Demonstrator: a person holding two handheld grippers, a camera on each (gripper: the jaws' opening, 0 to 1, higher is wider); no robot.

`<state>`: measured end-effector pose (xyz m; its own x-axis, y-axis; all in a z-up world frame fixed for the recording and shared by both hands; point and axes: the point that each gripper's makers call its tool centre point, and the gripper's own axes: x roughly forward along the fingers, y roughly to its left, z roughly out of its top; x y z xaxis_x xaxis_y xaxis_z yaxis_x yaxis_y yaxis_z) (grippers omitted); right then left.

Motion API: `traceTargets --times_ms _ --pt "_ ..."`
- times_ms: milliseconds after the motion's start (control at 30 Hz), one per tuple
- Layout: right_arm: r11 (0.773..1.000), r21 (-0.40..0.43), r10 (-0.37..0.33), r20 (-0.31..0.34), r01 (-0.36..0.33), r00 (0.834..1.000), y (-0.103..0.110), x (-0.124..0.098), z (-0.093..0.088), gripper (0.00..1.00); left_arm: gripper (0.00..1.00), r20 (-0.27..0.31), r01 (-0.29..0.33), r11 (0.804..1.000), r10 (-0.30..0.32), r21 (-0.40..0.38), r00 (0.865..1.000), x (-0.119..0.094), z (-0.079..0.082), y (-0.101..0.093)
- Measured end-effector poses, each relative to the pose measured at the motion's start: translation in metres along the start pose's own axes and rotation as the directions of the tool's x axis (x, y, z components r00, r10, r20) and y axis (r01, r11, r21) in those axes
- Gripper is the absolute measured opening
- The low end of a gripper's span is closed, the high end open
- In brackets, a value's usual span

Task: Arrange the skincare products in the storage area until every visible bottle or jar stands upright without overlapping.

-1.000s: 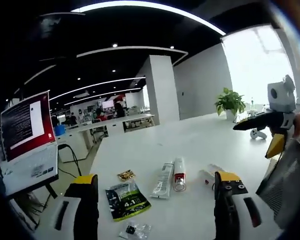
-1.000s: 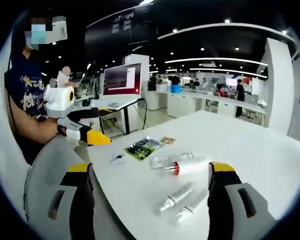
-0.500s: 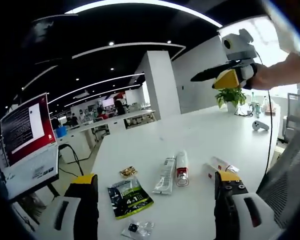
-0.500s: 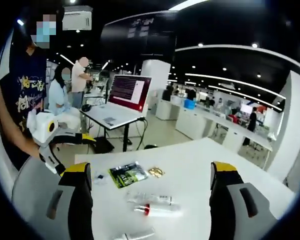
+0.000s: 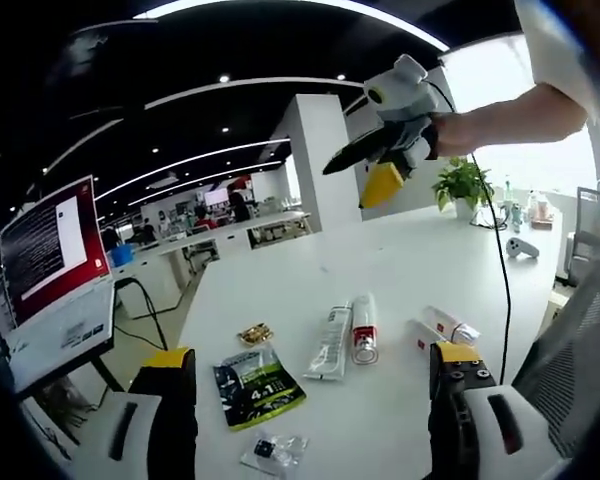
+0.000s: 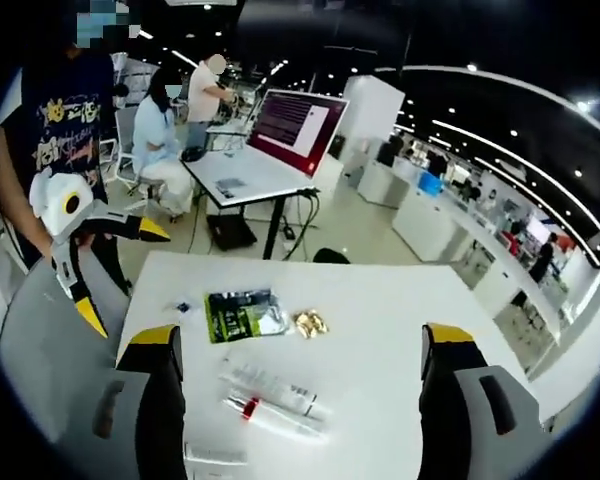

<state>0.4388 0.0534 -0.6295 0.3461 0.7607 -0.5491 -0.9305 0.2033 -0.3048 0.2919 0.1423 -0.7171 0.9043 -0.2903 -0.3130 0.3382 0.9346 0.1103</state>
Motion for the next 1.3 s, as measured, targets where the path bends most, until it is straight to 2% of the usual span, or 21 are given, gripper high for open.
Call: traceTargets --times_ms 133,267,333,433,567,633,767,800,900,933,967,1000,1067,1167,1200,1233,1300 --pt "0.996 -0.068 0.053 -0.086 -0.058 0.995 0.002 0.02 -0.015 0.93 1.0 -0.01 -0.004 1.0 0.004 -0.006 1.0 0.001 -0.003 0.001" --pt "0.989 -0.103 0.092 -0.123 -0.105 0.988 0.002 0.038 -0.02 0.91 1.0 -0.043 -0.007 1.0 0.007 -0.012 0.999 0.003 -0.01 0.002" --pt "0.981 -0.117 0.133 -0.158 -0.152 0.978 0.003 0.051 -0.026 0.9 1.0 -0.051 -0.011 1.0 0.01 -0.009 0.999 0.003 -0.012 0.003" --pt "0.974 -0.131 0.157 -0.198 -0.185 0.968 0.002 0.065 -0.033 0.88 1.0 -0.077 -0.01 1.0 0.009 -0.012 0.997 0.004 -0.019 0.004" --pt "0.955 -0.174 0.188 -0.268 -0.239 0.945 0.003 0.086 -0.046 0.84 1.0 -0.094 -0.002 1.0 0.002 -0.006 0.996 0.005 -0.023 0.002" --pt "0.936 -0.213 0.204 -0.318 -0.28 0.926 0.004 0.1 -0.058 0.81 1.0 -0.109 -0.006 1.0 0.006 -0.001 0.994 0.006 -0.026 0.003" --pt "0.91 -0.236 0.233 -0.39 -0.341 0.891 0.009 0.116 -0.078 0.77 0.98 -0.122 -0.014 1.0 0.013 -0.005 0.992 0.006 -0.029 0.006" --pt "0.901 -0.225 0.251 -0.424 -0.37 0.87 0.012 0.12 -0.087 0.76 0.98 -0.129 -0.012 1.0 0.012 -0.005 0.992 0.006 -0.031 0.005" --pt "0.884 -0.232 0.264 -0.471 -0.407 0.842 0.015 0.128 -0.1 0.73 0.97 -0.15 -0.009 1.0 0.008 -0.007 0.989 0.007 -0.035 0.005" --pt "0.874 -0.224 0.276 -0.501 -0.432 0.82 0.019 0.133 -0.109 0.72 0.97 -0.161 -0.006 1.0 0.004 -0.01 0.987 0.007 -0.039 0.005" --pt "0.874 -0.227 0.274 -0.503 -0.431 0.82 0.019 0.135 -0.111 0.71 0.97 -0.168 -0.002 1.0 0.001 -0.009 0.986 0.007 -0.04 0.004" --pt "0.869 -0.23 0.267 -0.528 -0.438 0.806 0.018 0.14 -0.118 0.7 0.97 -0.169 0.007 1.0 -0.006 0.003 0.986 0.007 -0.04 0.003" --pt "0.863 -0.231 0.276 -0.531 -0.45 0.801 0.019 0.145 -0.121 0.67 0.97 -0.175 0.007 1.0 -0.005 0.007 0.985 0.007 -0.042 0.003" --pt "0.849 -0.215 0.303 -0.551 -0.483 0.777 0.024 0.155 -0.13 0.65 0.97 -0.182 0.002 1.0 -0.001 0.001 0.983 0.007 -0.043 0.004" --pt "0.837 -0.212 0.315 -0.567 -0.504 0.761 0.027 0.158 -0.134 0.64 0.97 -0.18 0.003 1.0 -0.002 0.004 0.984 0.006 -0.043 0.004" --pt "0.833 -0.213 0.316 -0.575 -0.511 0.755 0.029 0.157 -0.135 0.64 0.96 -0.181 0.003 1.0 -0.002 0.005 0.984 0.006 -0.043 0.004" --pt "0.799 -0.217 0.331 -0.618 -0.56 0.713 0.039 0.156 -0.145 0.63 0.95 -0.189 0.001 1.0 0.0 0.003 0.982 0.006 -0.044 0.004"
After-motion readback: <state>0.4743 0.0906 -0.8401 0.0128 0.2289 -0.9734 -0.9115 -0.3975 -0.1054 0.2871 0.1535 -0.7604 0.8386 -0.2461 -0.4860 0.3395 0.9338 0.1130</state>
